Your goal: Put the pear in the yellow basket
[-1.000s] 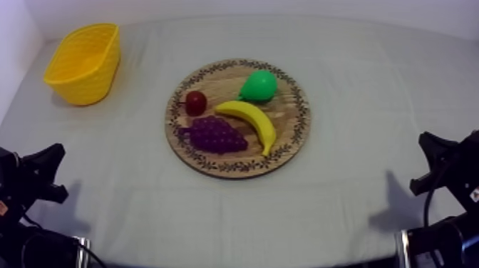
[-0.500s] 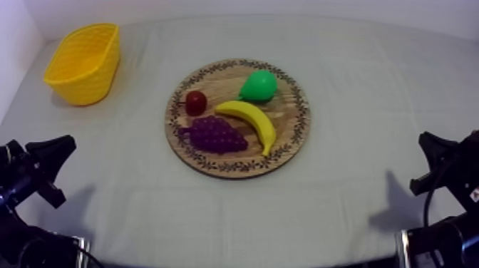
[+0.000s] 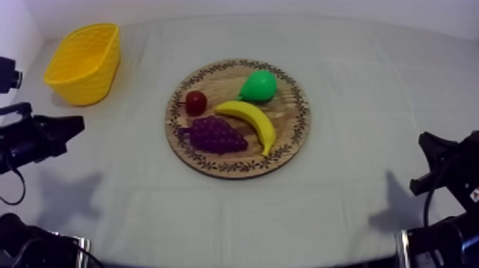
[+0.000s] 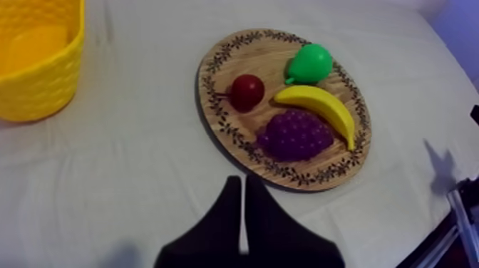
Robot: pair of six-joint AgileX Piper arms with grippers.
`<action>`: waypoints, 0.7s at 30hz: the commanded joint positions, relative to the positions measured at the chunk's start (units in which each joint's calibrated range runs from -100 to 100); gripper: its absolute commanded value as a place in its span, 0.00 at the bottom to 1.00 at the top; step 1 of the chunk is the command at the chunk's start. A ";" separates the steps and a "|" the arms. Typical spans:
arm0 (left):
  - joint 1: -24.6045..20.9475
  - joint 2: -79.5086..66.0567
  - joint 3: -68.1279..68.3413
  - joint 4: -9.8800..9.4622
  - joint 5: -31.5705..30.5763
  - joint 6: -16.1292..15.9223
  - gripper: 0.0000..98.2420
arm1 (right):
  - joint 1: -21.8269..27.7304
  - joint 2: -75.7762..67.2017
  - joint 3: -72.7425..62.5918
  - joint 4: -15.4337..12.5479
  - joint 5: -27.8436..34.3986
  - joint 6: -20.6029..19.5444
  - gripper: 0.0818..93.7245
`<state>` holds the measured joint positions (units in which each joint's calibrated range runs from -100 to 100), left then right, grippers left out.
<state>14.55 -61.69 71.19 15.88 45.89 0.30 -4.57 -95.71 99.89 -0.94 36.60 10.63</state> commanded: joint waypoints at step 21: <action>8.42 41.07 -38.51 -6.56 14.59 5.34 0.00 | -0.03 -0.04 0.00 -0.01 0.01 0.05 0.00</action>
<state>22.09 -24.19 37.29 9.41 59.92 5.43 -4.57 -95.71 99.89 -0.94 36.60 10.69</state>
